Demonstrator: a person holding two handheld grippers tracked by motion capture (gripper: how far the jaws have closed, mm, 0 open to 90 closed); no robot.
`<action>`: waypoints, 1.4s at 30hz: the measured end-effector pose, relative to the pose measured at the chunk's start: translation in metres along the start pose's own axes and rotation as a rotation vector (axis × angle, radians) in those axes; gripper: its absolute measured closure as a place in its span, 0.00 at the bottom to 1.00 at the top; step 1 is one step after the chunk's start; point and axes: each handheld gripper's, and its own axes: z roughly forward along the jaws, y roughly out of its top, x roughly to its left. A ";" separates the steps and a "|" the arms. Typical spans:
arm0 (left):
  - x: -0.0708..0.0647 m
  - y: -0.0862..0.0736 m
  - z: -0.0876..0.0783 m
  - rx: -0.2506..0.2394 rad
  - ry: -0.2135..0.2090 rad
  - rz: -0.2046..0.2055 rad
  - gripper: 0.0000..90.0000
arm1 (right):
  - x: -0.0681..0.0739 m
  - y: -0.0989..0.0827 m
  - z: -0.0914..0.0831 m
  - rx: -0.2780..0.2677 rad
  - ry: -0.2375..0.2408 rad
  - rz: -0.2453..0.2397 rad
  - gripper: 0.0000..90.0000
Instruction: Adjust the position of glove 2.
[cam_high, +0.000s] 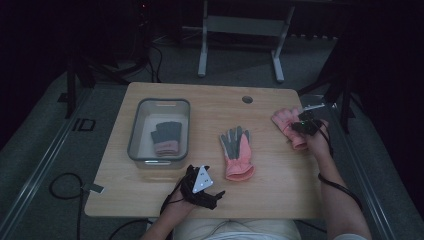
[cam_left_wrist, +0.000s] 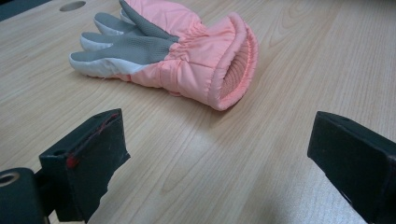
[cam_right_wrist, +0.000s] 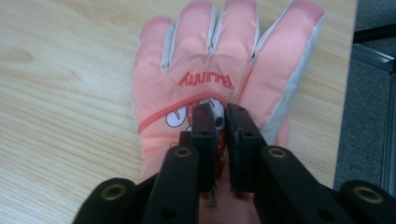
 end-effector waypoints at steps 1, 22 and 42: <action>0.000 0.000 0.000 -0.001 -0.002 -0.002 0.05 | 0.000 0.001 -0.004 -0.008 0.005 0.032 0.95; 0.004 0.001 -0.004 -0.009 0.016 -0.011 0.05 | 0.050 -0.003 -0.128 -0.160 -0.091 0.171 0.96; 0.004 0.001 -0.004 -0.016 -0.001 -0.005 0.05 | 0.106 -0.061 -0.105 -0.079 -0.047 0.222 0.96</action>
